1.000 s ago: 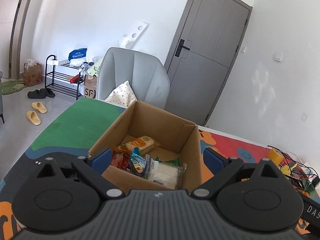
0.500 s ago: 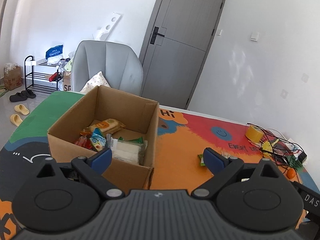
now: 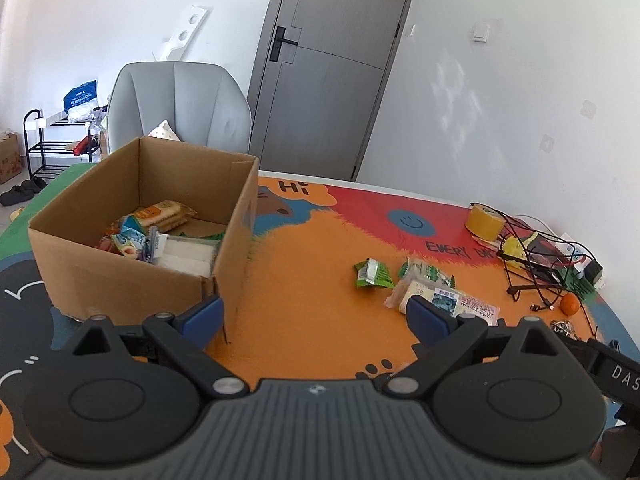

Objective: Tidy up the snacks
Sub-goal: 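Move both tools back toward the remaining snacks on the mat, then grasp the small wrapped roll with the left tool while the right tool grasps the long white cake pack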

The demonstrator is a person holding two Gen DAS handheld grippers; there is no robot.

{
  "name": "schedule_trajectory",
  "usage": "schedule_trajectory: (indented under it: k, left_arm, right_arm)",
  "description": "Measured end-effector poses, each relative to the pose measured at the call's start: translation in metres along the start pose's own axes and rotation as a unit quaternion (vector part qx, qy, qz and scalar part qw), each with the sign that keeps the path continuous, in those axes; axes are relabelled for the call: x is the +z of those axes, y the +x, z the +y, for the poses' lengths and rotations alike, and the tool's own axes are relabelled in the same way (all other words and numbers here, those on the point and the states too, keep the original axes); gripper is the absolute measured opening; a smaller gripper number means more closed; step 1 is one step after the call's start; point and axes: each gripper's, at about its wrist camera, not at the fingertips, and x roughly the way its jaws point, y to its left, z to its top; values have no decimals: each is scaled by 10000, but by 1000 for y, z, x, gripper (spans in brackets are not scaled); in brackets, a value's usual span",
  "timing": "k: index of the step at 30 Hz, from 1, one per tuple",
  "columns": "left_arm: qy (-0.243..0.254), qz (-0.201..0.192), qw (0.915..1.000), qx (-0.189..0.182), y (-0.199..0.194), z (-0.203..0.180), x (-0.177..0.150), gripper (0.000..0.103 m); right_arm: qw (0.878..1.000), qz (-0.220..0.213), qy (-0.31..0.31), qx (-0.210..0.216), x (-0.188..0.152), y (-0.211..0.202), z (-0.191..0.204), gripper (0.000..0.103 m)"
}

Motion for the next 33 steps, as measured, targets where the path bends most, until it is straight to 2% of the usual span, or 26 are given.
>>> schedule_trajectory:
  k: [19,33]
  left_arm:
    - [345,481,9981,180,42,-56,-30,97]
    - [765,858,9930,254,72,-94,-55,97]
  right_arm:
    - [9995,77,298,-88,-12,3,-50,103]
    - [9980,126,586,-198,-18,3,-83,103]
